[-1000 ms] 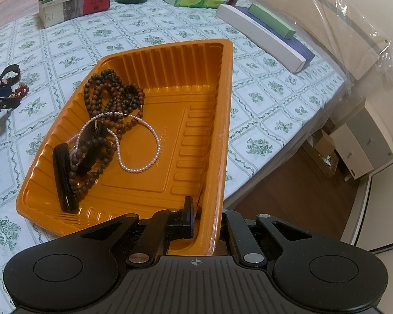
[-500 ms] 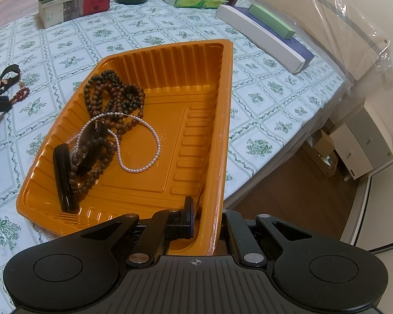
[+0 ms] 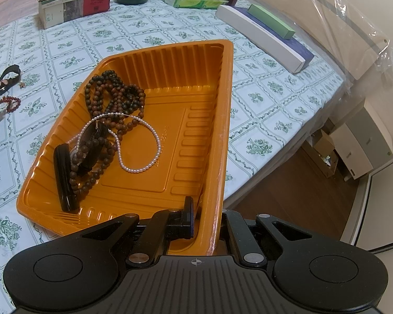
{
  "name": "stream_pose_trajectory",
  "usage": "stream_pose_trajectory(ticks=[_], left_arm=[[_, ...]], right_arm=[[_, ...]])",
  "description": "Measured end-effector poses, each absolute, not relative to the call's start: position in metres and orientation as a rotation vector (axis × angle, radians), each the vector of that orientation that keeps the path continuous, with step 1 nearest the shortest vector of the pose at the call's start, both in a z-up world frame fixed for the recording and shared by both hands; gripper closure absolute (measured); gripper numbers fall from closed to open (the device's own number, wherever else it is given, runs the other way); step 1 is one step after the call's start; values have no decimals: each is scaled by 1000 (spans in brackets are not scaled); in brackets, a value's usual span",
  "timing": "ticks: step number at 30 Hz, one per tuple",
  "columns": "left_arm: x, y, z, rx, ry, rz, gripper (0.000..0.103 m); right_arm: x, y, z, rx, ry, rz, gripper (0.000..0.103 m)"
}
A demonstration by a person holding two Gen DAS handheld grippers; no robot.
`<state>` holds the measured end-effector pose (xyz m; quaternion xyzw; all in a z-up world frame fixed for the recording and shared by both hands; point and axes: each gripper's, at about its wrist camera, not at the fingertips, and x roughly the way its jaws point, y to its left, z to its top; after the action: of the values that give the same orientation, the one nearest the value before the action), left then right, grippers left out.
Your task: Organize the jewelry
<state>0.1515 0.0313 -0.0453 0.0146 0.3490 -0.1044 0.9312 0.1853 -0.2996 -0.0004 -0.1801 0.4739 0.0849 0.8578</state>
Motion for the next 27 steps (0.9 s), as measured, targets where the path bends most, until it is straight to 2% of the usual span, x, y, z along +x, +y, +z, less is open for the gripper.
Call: stream_pose_trajectory(ticks=[19, 20, 27], left_arm=[[152, 21, -4, -41, 642, -275, 95], [152, 19, -3, -42, 641, -281, 100], [152, -6, 7, -38, 626, -350, 100]], right_arm=[[185, -299, -1, -376, 995, 178, 98], [185, -299, -1, -376, 995, 178, 98], [185, -300, -1, -376, 994, 178, 98]])
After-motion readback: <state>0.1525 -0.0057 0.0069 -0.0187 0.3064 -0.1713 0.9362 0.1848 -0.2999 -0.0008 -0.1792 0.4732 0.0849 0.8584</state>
